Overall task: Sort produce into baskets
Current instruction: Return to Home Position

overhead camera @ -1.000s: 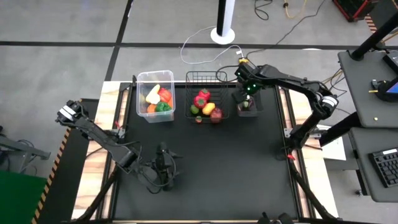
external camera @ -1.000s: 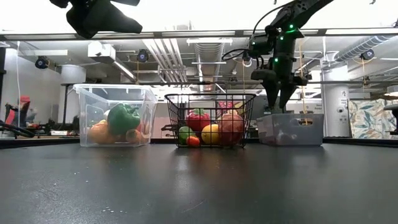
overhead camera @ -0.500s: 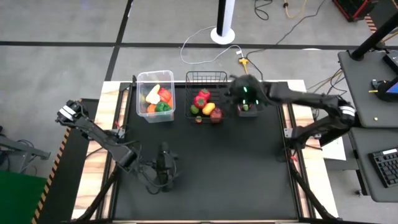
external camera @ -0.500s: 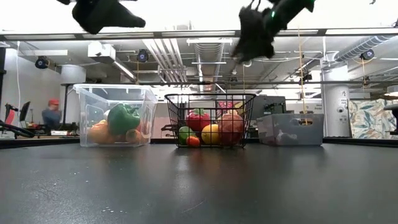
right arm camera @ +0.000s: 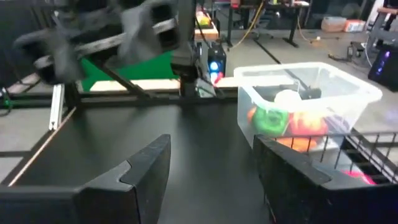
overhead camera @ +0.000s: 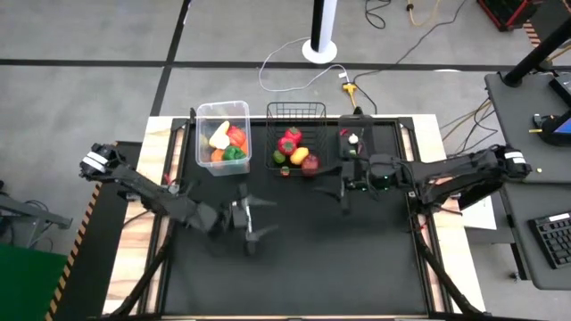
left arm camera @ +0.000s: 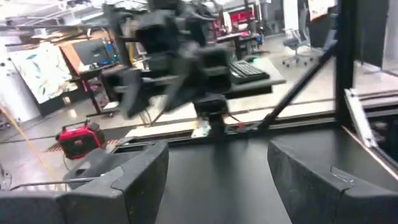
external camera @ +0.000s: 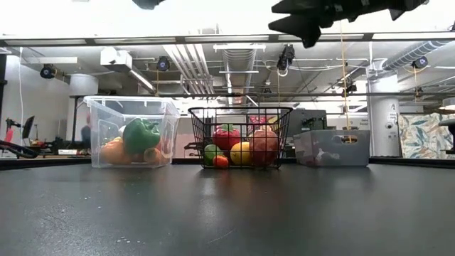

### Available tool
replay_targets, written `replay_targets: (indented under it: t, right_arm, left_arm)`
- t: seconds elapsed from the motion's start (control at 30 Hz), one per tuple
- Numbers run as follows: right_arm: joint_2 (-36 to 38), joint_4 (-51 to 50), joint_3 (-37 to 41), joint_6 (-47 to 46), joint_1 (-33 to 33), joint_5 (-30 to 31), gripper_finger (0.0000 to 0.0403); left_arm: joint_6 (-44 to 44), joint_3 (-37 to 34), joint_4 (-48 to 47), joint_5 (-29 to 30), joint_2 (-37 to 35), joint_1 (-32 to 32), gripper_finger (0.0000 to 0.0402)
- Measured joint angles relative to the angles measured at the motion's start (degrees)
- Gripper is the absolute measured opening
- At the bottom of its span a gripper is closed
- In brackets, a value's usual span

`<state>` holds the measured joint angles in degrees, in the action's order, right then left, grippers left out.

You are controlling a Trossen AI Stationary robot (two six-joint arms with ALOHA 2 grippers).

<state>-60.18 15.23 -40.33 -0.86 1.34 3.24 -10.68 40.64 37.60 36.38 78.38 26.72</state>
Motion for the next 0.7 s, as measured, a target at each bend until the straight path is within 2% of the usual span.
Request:
replay_targets:
  t: [0.17,0.3,0.5,0.57,0.7]
  right_arm:
    - [3.8,0.1,2.1,0.4,0.0,-0.1,0.0219]
    - [7.9,-0.1,4.5,1.1,0.2,-0.1,0.0219]
    - [13.5,1.1,8.7,2.2,0.2,-0.2,0.0219]
    - [15.2,1.5,10.3,2.3,0.2,-0.2,0.0219]
    - [19.9,2.3,12.4,2.7,0.2,-0.2,0.0219]
  left_arm:
    - [3.1,-7.3,0.6,-2.7,-6.8,-5.7,0.0256]
    - [3.5,-14.8,3.9,-3.1,-14.9,-6.8,0.0256]
    - [2.3,-23.9,4.5,-2.9,-30.9,-6.9,0.0256]
    - [2.2,-26.1,2.4,-2.7,-36.6,-6.9,0.0256]
    - [2.4,-27.6,-8.0,-0.8,-47.2,-6.9,0.0256]
